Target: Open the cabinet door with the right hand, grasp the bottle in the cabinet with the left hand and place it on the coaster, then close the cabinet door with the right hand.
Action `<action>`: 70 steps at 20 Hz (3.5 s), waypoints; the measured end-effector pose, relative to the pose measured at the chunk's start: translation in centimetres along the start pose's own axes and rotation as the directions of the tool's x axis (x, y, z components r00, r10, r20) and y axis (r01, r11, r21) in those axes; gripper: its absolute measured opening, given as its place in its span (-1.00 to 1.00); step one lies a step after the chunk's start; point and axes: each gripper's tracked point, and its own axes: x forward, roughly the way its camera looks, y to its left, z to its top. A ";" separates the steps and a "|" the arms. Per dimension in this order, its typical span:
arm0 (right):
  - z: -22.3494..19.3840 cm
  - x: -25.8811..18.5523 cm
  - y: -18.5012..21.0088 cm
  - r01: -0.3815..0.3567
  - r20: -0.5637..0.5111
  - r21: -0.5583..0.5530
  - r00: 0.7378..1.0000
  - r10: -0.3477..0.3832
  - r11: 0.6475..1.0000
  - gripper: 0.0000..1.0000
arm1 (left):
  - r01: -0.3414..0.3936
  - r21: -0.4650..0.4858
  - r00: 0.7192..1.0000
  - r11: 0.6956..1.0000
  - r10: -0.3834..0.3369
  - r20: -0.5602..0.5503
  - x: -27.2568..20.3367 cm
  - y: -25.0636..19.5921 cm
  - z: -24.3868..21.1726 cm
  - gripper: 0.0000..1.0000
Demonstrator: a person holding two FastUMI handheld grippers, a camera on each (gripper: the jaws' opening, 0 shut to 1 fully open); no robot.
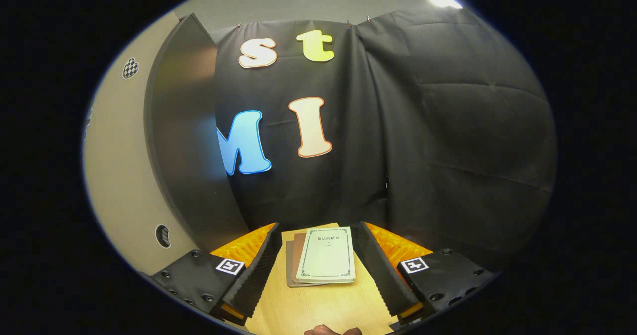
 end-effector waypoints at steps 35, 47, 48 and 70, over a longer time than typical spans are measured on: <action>0.0 -13.1 -2.8 0.204 0.226 0.136 0.946 -0.231 0.969 0.96 | -0.290 -0.035 0.949 0.957 0.282 -0.139 -17.0 11.2 -18.9 0.41; -3.9 -14.6 -0.8 0.215 0.186 0.019 0.959 -0.215 0.976 0.95 | -0.343 -0.025 0.914 0.939 0.328 -0.241 -19.3 10.6 -25.2 0.49; -4.2 -14.5 -0.6 0.214 0.175 0.022 0.961 -0.214 0.977 0.95 | -0.337 -0.023 0.916 0.941 0.322 -0.240 -19.1 10.6 -25.0 0.48; -15.0 -19.5 0.0 0.232 0.051 0.077 0.970 -0.236 0.970 0.96 | -0.189 0.043 0.972 0.981 0.193 -0.135 -22.4 8.7 -12.9 0.67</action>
